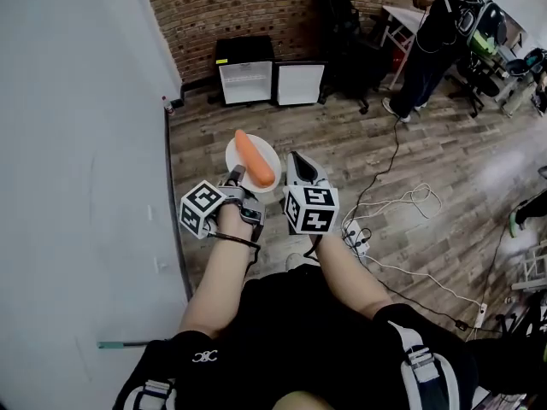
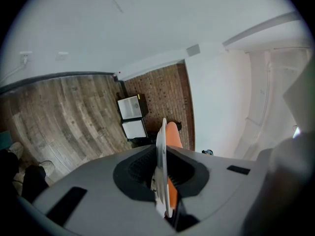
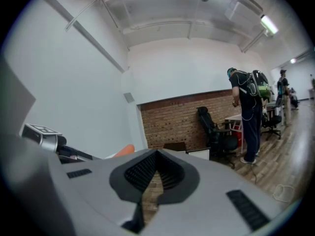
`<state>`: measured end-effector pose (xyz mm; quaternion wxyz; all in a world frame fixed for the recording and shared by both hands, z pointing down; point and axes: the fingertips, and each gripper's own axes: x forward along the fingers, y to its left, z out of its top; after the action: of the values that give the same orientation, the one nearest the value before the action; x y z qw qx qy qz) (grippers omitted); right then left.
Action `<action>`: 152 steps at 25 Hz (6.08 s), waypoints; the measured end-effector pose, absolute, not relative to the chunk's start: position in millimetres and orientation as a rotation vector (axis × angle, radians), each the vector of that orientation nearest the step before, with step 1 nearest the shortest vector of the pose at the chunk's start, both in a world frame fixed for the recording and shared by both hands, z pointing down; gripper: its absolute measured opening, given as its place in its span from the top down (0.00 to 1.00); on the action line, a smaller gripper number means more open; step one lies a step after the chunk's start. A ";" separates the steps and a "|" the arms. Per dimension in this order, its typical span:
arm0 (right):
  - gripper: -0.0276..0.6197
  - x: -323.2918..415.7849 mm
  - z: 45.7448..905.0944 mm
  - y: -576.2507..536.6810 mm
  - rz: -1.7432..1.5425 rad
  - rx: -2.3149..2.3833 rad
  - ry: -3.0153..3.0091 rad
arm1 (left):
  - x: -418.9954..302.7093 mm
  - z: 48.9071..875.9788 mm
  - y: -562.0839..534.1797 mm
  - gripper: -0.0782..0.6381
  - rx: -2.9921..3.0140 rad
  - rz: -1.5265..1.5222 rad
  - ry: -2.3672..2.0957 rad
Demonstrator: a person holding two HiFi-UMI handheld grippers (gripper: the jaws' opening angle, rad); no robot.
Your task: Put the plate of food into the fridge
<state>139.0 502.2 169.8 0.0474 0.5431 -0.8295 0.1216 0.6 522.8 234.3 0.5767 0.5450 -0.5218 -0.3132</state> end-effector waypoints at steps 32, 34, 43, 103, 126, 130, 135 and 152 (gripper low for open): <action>0.94 144.6 197.4 257.3 0.405 1.532 -2.554 | 4.7 260.8 287.5 0.85 1.222 -0.777 -1.250; 0.94 130.1 191.7 224.9 0.398 1.556 -2.553 | -11.5 258.6 256.2 0.85 1.237 -0.780 -1.240; 0.94 69.4 161.2 109.4 0.344 1.604 -2.552 | -76.1 222.4 130.5 0.85 1.297 -0.812 -1.196; 0.94 6.2 229.5 -416.0 0.455 1.488 -2.520 | -127.7 298.9 -370.5 0.85 1.206 -0.726 -1.225; 0.94 -41.3 273.0 -468.7 0.589 1.695 -2.336 | -177.1 354.3 -424.8 0.85 1.264 -0.491 -1.096; 0.94 -40.3 292.3 -461.0 0.609 1.799 -2.235 | -177.5 372.9 -429.6 0.85 1.322 -0.403 -1.016; 0.94 -19.9 335.3 -433.5 0.665 1.907 -2.095 | -158.0 404.1 -424.8 0.85 1.422 -0.266 -0.907; 0.94 50.3 537.2 -435.9 0.660 1.771 -2.107 | -83.8 608.8 -409.9 0.85 1.378 -0.307 -0.835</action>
<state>50.3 -435.9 537.2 0.1550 0.6180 -0.7355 0.2302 -83.8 -409.9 608.8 0.6821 0.6143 -0.3724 -0.1370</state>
